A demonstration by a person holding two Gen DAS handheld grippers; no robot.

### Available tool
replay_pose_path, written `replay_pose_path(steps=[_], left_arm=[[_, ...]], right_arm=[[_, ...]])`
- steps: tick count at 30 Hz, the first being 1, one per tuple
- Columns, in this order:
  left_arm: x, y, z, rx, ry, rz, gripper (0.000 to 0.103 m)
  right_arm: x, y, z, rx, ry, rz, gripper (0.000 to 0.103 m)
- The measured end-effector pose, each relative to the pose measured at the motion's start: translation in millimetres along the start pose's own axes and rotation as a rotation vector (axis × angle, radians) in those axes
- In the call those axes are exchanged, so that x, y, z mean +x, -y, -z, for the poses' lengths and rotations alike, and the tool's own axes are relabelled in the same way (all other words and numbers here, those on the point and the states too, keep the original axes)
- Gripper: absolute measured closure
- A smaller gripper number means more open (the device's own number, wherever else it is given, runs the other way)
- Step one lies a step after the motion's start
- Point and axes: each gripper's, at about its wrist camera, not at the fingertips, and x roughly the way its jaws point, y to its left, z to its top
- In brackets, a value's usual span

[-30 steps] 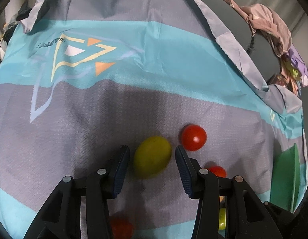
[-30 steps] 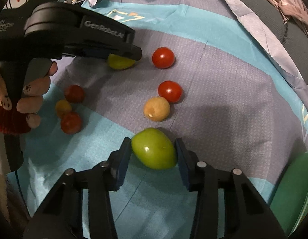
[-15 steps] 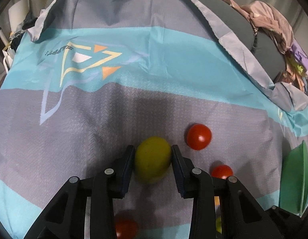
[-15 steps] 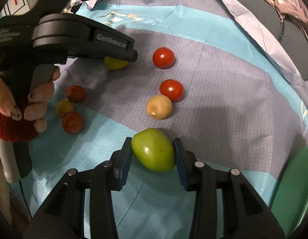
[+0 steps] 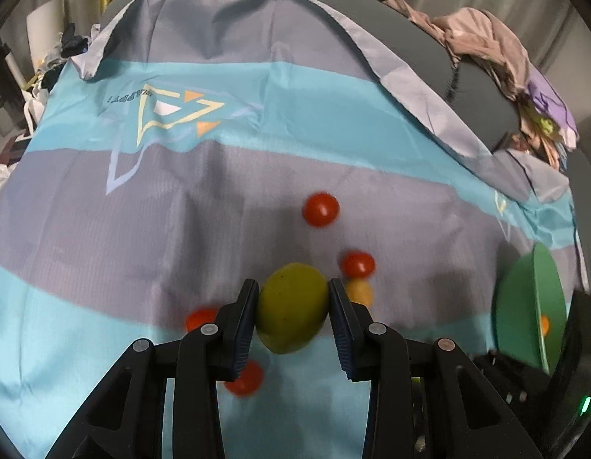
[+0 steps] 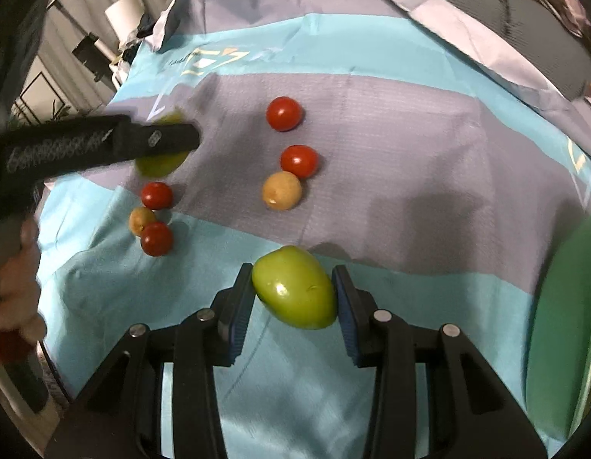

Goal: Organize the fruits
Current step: 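Grasp the yellow-green fruit with the left tool while the right tool grasps the green apple, then carry both held fruits over to the green bowl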

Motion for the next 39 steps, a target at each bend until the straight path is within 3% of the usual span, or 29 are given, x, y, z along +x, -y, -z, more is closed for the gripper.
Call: replay_pose_path(steps=[13, 22, 39], left_arm=[[-14.8, 11.7, 52.3, -0.01, -0.02, 0.04, 0.066], [-14.0, 20.2, 62.0, 0.039, -0.007, 0.052, 0.066], [-25.6, 71.5, 66.5, 0.163, 0.024, 0.109, 0.066]], right_arm=[[-19.5, 21.2, 23.3, 0.082, 0.005, 0.012, 0.062], [-27.7, 24.3, 19.6, 0.094, 0.044, 0.013, 0.062], [-71.5, 46.3, 16.9, 0.155, 0.158, 0.008, 0.062]])
